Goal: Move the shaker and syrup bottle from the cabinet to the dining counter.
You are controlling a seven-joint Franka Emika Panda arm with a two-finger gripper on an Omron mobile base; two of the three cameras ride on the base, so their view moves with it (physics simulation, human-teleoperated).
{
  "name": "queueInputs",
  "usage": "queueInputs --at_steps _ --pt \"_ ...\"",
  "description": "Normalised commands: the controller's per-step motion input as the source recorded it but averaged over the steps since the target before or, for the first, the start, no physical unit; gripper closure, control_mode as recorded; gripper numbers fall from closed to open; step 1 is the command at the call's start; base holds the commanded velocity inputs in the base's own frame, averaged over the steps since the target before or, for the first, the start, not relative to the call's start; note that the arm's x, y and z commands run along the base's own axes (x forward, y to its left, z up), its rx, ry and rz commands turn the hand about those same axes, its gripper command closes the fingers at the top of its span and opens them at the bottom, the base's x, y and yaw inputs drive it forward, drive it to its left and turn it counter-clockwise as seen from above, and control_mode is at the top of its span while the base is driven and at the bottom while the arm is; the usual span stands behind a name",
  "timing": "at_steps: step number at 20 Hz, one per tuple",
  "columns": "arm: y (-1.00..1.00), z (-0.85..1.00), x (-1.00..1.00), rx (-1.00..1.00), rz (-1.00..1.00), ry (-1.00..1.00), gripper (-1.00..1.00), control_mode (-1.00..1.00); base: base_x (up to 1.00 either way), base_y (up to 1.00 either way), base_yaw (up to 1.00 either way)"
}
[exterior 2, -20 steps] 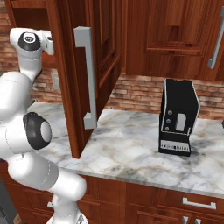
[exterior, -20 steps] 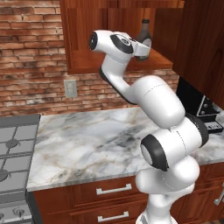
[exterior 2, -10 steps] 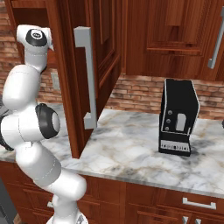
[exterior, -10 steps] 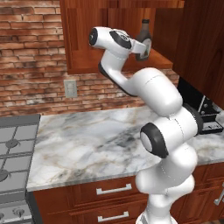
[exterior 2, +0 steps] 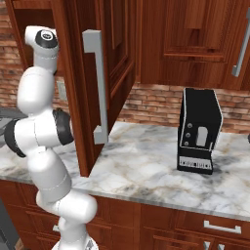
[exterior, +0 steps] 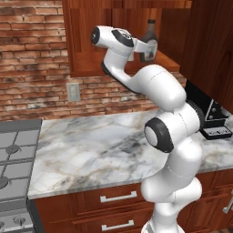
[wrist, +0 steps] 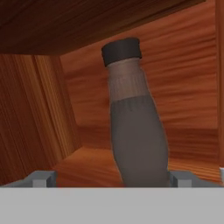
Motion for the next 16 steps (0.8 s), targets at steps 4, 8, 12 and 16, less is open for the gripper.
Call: queueInputs --at_steps 4,8,12,16 --pt "0.01 -0.08 0.12 0.0 0.0 0.0 -1.0 -1.0 0.0 0.0 0.0" --pt "0.0 -0.1 0.03 0.01 0.0 0.0 -1.0 -1.0 0.0 0.0 0.0" --pt "0.0 -0.12 0.0 0.01 0.0 0.0 -1.0 -1.0 0.0 0.0 0.0" --pt "-0.01 -0.09 0.0 0.0 0.0 0.0 -1.0 -1.0 0.0 0.0 0.0"
